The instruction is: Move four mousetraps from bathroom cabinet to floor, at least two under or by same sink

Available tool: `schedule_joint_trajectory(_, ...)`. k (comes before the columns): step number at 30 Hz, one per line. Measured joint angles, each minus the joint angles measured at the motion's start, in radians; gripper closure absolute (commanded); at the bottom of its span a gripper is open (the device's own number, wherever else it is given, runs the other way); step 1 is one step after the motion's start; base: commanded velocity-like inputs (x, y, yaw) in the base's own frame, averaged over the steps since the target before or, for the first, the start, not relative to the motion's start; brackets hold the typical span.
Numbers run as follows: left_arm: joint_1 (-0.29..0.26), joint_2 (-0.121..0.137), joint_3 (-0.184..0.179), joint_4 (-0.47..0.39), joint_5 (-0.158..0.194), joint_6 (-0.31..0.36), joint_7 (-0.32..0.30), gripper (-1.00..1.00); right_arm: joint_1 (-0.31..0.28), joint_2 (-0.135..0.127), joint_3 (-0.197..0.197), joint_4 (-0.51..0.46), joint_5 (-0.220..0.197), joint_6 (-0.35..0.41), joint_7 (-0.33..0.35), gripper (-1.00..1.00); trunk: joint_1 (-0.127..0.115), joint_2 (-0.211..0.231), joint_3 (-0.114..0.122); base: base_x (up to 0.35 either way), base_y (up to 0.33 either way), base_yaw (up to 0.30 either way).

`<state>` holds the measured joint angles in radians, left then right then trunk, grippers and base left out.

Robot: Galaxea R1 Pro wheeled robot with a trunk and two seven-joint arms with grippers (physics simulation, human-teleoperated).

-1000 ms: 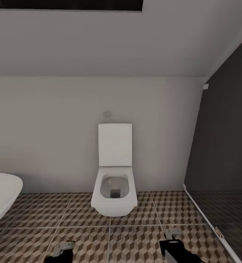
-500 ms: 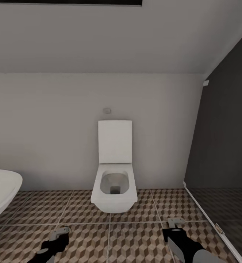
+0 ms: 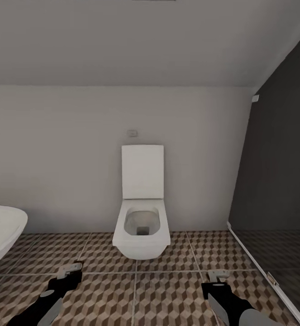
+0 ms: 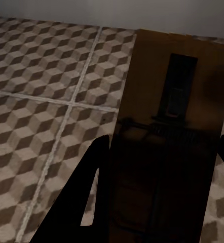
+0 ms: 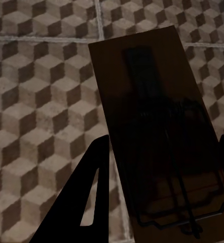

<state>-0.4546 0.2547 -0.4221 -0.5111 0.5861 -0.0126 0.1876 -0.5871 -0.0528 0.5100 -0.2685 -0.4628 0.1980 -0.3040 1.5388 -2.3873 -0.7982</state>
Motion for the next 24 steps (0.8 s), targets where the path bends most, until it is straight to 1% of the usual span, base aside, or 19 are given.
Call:
schedule_joint_trajectory(5, 0.0, -0.003, 0.001, -0.045, 0.0, 0.023, -0.001, 1.0, -0.005, -0.001, -0.001, -0.003, 0.0, -0.007, 0.002, 1.0, 0.019, -0.035, -0.016, 0.0, 0.0, 0.0)
schedule_joint_trajectory(9, 0.0, -0.007, 0.0, -0.091, -0.001, 0.053, -0.001, 1.0, -0.026, 0.001, 0.0, -0.003, 0.0, -0.008, 0.004, 1.0, 0.034, -0.063, -0.028, 0.0, 0.0, 0.0)
schedule_joint_trajectory(16, 0.0, -0.006, -0.002, -0.13, -0.001, 0.066, -0.002, 1.0, -0.035, 0.008, 0.0, -0.008, -0.001, -0.011, 0.01, 1.0, 0.061, -0.112, -0.05, 0.0, 0.0, 0.0)
schedule_joint_trajectory(22, 0.0, -0.006, -0.003, -0.128, -0.001, 0.068, -0.003, 1.0, -0.037, 0.01, 0.0, -0.011, 0.0, -0.018, 0.012, 1.0, 0.064, -0.113, -0.073, 0.0, 0.0, 0.0)
schedule_joint_trajectory(24, 0.0, -0.007, -0.003, -0.123, -0.001, 0.069, -0.004, 1.0, -0.037, 0.009, 0.0, -0.011, 0.0, -0.036, 0.013, 1.0, 0.065, -0.114, -0.081, 0.0, 0.0, 0.0)
